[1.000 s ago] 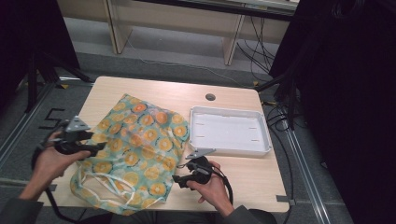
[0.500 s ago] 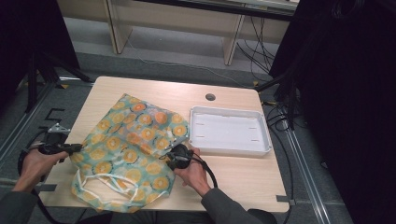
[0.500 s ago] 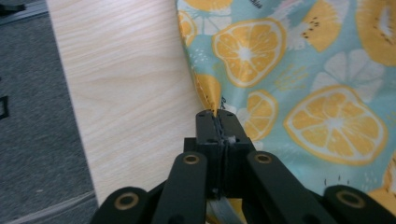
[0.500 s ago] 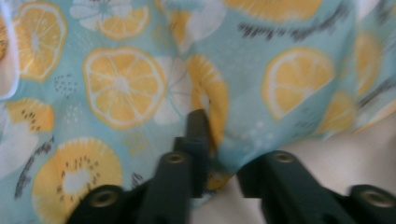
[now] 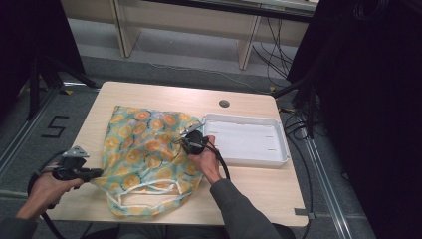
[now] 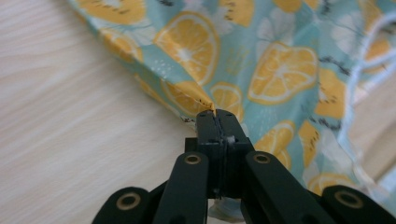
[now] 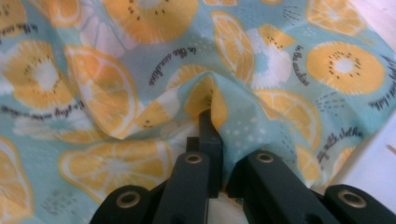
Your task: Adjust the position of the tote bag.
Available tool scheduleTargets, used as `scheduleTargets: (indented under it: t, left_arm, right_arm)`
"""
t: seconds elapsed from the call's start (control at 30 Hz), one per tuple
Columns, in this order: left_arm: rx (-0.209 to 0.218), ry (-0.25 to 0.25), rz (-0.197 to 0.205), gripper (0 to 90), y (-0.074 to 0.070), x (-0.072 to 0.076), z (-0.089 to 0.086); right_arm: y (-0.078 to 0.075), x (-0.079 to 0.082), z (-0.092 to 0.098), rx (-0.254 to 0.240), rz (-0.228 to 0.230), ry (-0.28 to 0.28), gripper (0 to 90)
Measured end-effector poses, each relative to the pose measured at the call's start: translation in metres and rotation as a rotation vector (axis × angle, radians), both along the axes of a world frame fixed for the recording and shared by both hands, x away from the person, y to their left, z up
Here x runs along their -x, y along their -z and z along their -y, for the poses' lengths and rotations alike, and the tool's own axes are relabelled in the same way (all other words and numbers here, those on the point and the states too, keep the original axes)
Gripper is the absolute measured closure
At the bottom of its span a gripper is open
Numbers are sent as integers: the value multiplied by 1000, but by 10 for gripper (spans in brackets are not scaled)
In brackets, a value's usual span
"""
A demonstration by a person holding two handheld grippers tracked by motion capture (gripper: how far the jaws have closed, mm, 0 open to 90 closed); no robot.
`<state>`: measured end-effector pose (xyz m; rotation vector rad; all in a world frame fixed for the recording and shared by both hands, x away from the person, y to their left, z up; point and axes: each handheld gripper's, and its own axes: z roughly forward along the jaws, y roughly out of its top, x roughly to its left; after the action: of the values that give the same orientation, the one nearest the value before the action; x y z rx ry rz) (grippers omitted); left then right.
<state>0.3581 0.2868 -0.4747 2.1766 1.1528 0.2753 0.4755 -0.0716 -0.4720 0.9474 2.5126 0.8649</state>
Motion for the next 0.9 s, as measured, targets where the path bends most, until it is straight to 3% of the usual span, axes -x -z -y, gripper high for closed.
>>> scheduleTargets:
  t: [0.07, 0.1, 0.13, 0.17, 0.23, 0.3, 0.33, 0.37, 0.4, 0.53, 0.57, 0.7, 0.77, 0.9]
  left_arm:
    - [-54, 48, -4, 882, -3, 3, 6]
    - [-51, 43, 6, 871, -3, 4, 9]
    - [-80, 59, 6, 844, -4, 5, 9]
    - [-86, 49, 5, 811, -5, 5, 8]
    - [-54, -9, 12, 715, -5, 6, 8]
    - [-54, -40, 46, 594, -9, 10, 7]
    - [-64, -24, 54, 566, -15, 13, 6]
    - [-73, -17, 70, 527, -21, 16, 6]
    - [-62, -32, 95, 492, -25, 21, 9]
    - [-13, 6, 176, 487, -42, 37, 27]
    - [-31, 44, 166, 477, -44, 39, 30]
    - [-32, 115, 145, 452, -41, 47, 42]
    - [-15, 113, 122, 428, -36, 49, 44]
    - [-44, 125, 120, 395, -32, 51, 39]
  right_arm:
    - [-6, 3, 7, 11, -10, -3, 815]
    - [-8, 6, 10, 5, -20, 17, 748]
    - [-10, 10, 13, -4, -13, 25, 661]
    - [-14, 15, 16, -18, -33, 30, 588]
    - [-25, 26, 24, -31, -20, 17, 495]
    - [-37, 45, 32, -82, -1, 22, 442]
    - [-40, 51, 34, -92, 11, 23, 432]
    - [-44, 58, 40, -87, 24, -21, 427]
    - [-44, 67, 42, -118, 29, -37, 425]
    - [-41, 95, 49, -178, -62, -151, 423]
    - [-38, 101, 47, -205, -75, -166, 423]
    - [-37, 123, 44, -185, -107, -260, 425]
    - [-31, 129, 40, -172, -124, -299, 421]
    - [-15, 141, 30, -115, -173, -359, 411]
